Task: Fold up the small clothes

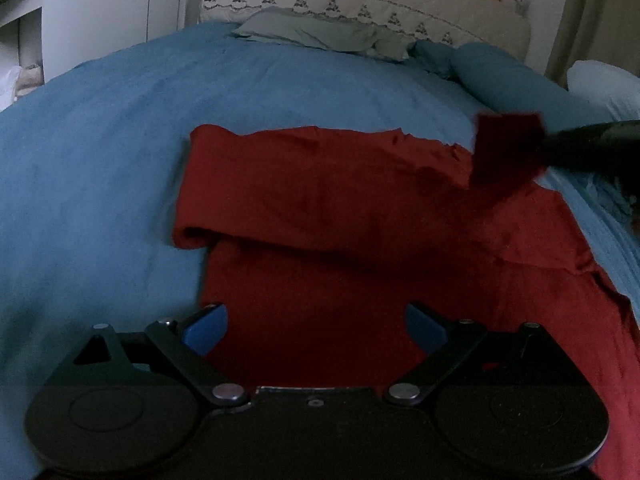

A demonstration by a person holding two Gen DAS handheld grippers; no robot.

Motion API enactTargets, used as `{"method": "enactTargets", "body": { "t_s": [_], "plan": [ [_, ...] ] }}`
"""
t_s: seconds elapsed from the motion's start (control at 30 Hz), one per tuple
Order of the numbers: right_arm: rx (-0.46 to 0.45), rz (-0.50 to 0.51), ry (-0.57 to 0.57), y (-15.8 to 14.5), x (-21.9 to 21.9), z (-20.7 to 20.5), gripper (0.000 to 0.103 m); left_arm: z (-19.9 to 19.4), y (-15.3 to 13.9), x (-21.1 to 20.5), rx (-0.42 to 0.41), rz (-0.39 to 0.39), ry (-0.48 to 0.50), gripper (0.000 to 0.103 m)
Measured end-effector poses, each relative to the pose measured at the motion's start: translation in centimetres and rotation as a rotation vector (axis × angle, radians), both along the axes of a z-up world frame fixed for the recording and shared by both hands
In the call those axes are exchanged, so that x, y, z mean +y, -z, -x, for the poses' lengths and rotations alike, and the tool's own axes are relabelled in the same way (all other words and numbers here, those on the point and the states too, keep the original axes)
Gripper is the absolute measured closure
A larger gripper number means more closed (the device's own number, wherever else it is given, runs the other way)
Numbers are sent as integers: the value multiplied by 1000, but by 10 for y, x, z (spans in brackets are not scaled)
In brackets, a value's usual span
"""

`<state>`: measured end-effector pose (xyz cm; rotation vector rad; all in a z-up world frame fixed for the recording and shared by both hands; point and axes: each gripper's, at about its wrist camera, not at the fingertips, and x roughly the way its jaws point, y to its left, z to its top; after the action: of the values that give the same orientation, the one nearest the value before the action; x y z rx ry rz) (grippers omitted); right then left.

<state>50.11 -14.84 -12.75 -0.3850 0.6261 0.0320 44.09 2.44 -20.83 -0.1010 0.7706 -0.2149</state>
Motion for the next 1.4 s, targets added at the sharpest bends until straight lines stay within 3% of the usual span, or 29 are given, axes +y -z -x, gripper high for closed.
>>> {"method": "enactTargets", "body": {
  "t_s": [0.13, 0.23, 0.4, 0.53, 0.57, 0.63, 0.67, 0.7, 0.8, 0.9, 1.03, 1.13, 1.27, 1.4],
  "plan": [
    [-95, -101, 158, -23, -51, -1, 82, -2, 1, 0, 4, 2, -7, 6],
    [-149, -197, 292, -24, -94, 6, 82, -8, 2, 1, 17, 5, -14, 6],
    [-72, -291, 408, 26, -138, 17, 82, -10, 3, 0, 21, -10, -6, 6],
    [-75, -397, 457, 51, -152, 29, 80, -9, 6, -1, 13, -36, 5, 6],
    [-77, -408, 468, 53, -152, 31, 76, -9, 6, -1, 12, -37, 5, 6],
    [-80, -391, 512, 53, -155, 32, 40, -10, 6, 1, 12, -32, 2, 6],
    [-87, -364, 546, 53, -156, 35, 17, -10, 7, 2, 13, -29, 1, 6],
    [-116, -331, 570, 52, -155, 40, 15, -10, 7, 2, 14, -24, -2, 6],
    [-223, -325, 437, 41, -143, 56, 14, -9, 5, 0, 17, -11, -7, 6],
    [-170, -363, 317, 46, -133, 49, 13, -8, 5, 0, 15, -6, -7, 6],
    [-38, -290, 363, 75, -128, 21, 13, -8, 6, -2, 9, -24, 4, 6],
    [-43, -360, 387, 81, -138, 18, 11, -8, 7, -2, 7, -31, 7, 6],
    [-78, -375, 361, 55, -139, 35, 11, 1, -5, -9, -30, -98, 17, 6],
    [-165, -435, 281, -1, -140, 87, 10, 31, -47, -17, -144, -128, 83, 5]
  ]
}}
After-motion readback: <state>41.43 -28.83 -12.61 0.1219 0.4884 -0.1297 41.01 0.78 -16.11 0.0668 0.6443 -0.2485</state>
